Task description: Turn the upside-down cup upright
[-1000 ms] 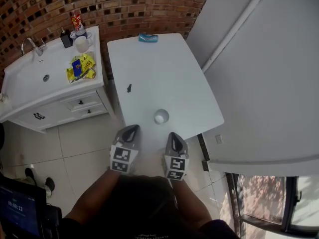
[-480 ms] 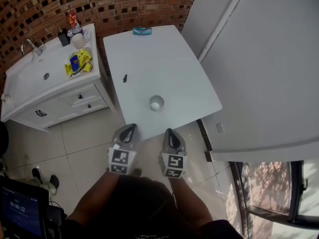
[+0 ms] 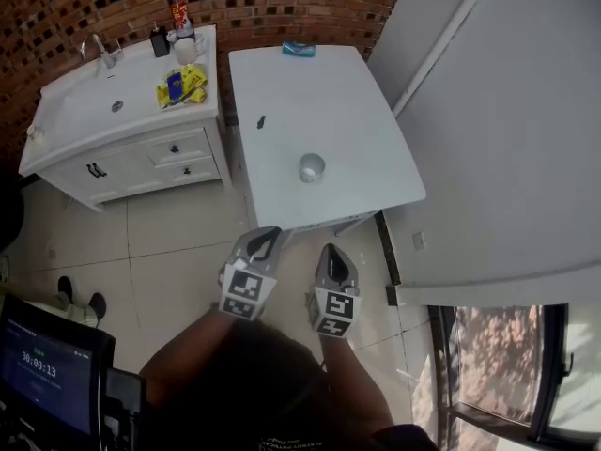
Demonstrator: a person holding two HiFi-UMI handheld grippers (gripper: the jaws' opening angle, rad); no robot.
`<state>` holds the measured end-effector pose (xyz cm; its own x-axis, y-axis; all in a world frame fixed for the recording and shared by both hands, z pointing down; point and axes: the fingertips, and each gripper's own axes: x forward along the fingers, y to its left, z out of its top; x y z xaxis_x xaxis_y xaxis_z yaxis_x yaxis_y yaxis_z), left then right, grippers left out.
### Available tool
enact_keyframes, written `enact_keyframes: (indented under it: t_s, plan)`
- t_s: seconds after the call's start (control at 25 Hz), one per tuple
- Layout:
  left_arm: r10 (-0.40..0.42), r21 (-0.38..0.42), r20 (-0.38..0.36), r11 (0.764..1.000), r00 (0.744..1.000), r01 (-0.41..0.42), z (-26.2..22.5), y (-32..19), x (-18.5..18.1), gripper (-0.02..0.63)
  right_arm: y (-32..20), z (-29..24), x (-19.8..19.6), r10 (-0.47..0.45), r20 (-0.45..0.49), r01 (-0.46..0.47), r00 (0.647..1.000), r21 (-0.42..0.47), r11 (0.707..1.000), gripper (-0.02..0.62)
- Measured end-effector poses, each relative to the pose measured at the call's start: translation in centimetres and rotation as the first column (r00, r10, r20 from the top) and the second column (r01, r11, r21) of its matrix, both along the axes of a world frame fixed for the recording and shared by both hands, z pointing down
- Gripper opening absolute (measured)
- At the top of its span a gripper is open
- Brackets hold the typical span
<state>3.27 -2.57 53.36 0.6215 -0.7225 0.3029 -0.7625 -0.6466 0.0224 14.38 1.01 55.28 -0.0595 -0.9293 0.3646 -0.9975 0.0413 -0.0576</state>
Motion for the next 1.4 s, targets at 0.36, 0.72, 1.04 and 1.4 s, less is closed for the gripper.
enact_keyframes:
  t_s: [0.36, 0.72, 1.04, 1.4]
  plan:
    - [-0.032, 0.002, 0.022, 0.999, 0.999, 0.032, -0.8, 8.3, -1.5, -0.005, 7.6, -1.4, -0.3, 0.005, 0.001, -0.005, 1.0, 0.051, 0.999, 0.012]
    - [0.006, 0.051, 0.063, 0.999, 0.998, -0.009, -2.7, 12.8, -1.3, -0.005, 11.3, -3.2, -1.6, -0.022, 0.07, 0.014, 0.997, 0.11, 0.994, 0.012]
    - [0.021, 0.033, 0.029, 0.999, 0.999, -0.022, -3.6, 12.9, -3.5, -0.005, 12.6, -3.3, -3.3, 0.007, 0.068, -0.013, 0.998, 0.096, 0.995, 0.012]
    - [0.034, 0.025, 0.035, 0.999, 0.999, -0.035, -3.1, 13.4, -8.1, -0.005, 14.1, -3.8, -6.6, 0.03, 0.034, -0.033, 0.999, 0.073, 0.997, 0.012]
